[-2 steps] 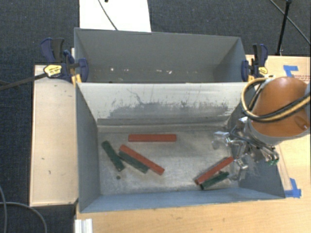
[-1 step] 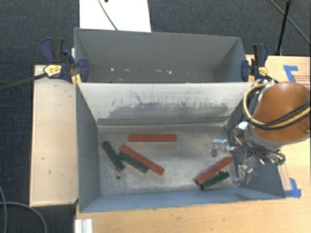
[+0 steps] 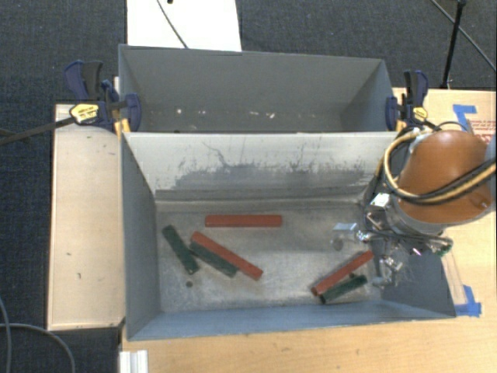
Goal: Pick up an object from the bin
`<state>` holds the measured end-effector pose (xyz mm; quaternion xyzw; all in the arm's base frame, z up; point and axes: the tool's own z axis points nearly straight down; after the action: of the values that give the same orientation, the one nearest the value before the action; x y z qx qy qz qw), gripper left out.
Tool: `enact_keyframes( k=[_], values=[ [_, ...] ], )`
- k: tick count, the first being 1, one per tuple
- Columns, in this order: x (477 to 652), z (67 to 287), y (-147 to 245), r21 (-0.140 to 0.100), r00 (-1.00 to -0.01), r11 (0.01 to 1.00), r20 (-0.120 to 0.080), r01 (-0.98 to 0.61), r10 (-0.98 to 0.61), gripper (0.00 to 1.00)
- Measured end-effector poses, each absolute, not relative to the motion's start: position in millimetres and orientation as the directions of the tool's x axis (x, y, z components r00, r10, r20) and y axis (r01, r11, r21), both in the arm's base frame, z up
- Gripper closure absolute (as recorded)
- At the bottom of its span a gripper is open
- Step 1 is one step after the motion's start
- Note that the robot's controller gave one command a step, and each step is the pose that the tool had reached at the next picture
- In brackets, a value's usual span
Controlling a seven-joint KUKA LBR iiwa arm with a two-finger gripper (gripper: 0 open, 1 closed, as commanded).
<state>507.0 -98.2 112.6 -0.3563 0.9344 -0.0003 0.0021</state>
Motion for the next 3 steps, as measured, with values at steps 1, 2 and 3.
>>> enact_keyframes(
  k=[1,2,3],
  values=[
    [499.8,67.9,-98.5,0.003,-0.711,0.711,0.000,-0.703,-0.703,0.00],
    [500.1,68.2,-98.1,0.002,-0.710,0.710,0.000,-0.704,-0.704,0.00],
    [501.1,69.1,-98.3,-0.001,-0.710,0.710,-0.002,-0.704,-0.704,1.00]
  ],
)
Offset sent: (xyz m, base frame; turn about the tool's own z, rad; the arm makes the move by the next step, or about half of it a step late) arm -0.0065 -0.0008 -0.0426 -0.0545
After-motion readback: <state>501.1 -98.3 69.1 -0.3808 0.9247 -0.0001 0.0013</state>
